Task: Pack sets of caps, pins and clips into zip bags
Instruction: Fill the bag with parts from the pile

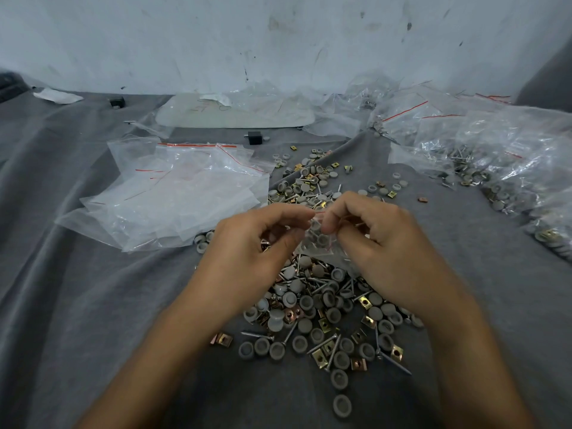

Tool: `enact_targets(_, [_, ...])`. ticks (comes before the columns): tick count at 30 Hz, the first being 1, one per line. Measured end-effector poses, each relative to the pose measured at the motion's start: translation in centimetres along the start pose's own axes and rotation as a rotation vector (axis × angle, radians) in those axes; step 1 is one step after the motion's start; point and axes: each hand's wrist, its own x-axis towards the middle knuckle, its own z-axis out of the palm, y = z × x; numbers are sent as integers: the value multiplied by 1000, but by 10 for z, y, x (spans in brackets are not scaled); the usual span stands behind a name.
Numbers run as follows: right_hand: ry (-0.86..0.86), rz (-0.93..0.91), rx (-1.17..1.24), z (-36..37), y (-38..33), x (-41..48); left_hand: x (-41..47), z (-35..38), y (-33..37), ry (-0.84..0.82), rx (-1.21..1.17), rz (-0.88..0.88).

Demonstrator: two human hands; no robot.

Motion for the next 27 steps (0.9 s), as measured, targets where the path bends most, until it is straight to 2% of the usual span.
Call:
enact_targets(5, [11,-2,4,0,0,0,0,-2,-2,-1,-69,-5])
enact_targets(9, [23,4,30,-1,2,0,2,-11,-10,64,-94,-9])
enact_targets(14, [60,11,72,-2,7,-1,4,-17,-18,-42,-89,-123])
enact_targets(17, [70,7,79,-2,7,-1,4,-19,-21,-9,140,-132])
enact_targets(20, [63,15,67,-2,8,0,3,-27,-21,-125,412,-202])
enact_targets(23, [60,4,44,-3,7,0,2,-33,-19,-296,499,-288])
enact_targets(27, [59,6,36,-3,7,-1,2,-34,-17,-360,563,-315])
